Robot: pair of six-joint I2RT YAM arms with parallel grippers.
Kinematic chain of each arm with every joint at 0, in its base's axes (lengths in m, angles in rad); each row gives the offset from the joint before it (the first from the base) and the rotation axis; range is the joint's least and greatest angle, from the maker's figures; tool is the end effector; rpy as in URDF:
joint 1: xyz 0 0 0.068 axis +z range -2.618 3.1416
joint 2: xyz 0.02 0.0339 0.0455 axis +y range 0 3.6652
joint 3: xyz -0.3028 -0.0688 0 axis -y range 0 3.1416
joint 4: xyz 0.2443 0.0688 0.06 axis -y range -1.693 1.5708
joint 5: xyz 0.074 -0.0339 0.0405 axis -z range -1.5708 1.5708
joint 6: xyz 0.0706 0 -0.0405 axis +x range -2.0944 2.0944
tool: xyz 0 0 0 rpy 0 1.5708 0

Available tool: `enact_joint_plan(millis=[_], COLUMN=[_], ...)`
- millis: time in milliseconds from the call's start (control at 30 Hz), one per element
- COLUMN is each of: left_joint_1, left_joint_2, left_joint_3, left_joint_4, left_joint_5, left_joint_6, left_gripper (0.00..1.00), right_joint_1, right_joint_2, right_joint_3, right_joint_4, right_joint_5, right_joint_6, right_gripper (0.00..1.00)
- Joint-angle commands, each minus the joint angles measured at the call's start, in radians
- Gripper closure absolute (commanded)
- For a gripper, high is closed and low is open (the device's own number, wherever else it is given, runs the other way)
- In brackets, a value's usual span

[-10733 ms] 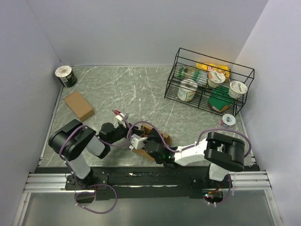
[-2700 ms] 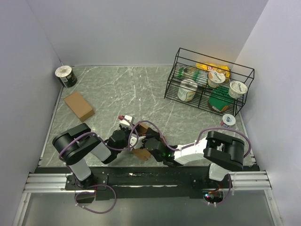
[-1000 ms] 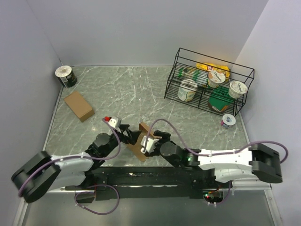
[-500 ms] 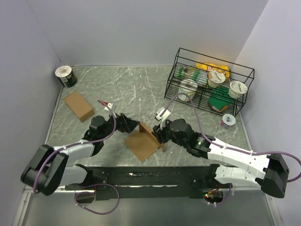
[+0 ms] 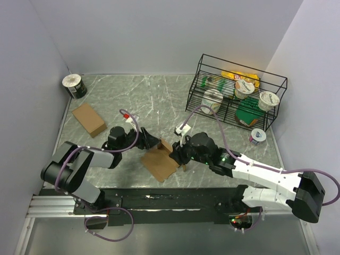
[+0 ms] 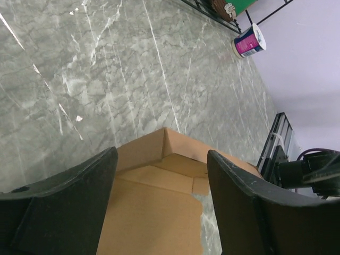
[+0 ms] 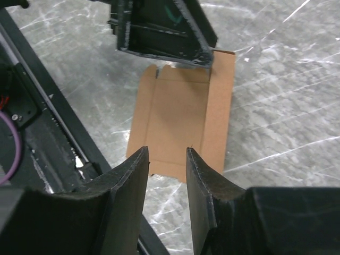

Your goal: Fold the paper box

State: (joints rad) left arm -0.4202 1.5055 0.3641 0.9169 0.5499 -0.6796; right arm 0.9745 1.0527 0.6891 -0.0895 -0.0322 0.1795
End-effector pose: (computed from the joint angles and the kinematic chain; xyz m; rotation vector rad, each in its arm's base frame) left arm 0.2473 -0.1509 0.1886 0.1783 1.9424 -1.2507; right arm 0.1383 0.2079 0.2825 -0.8358 1.9360 0.7478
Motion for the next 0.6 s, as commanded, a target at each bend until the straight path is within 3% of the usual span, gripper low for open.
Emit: enact_joint_plan(millis=[0, 567], left_joint_1=[0.006, 0.008], left_joint_2=[0.048, 0.144], left_joint_3=[0.045, 0.047], left_joint_4=[0.128, 0.192], left_joint_5=[0.033, 0.045], left_joint_6=[-0.04, -0.061], left_gripper=[0.28, 0.43], right_joint_1=[-0.007, -0.008], right_joint_2=[0.013, 0.032], right_joint_3=[0.012, 0.003], right_joint_4=[0.039, 0.036], right_joint_5=[-0.028, -0.018], right_joint_6=[0.028, 0.029], right_gripper=[0.59, 0.62])
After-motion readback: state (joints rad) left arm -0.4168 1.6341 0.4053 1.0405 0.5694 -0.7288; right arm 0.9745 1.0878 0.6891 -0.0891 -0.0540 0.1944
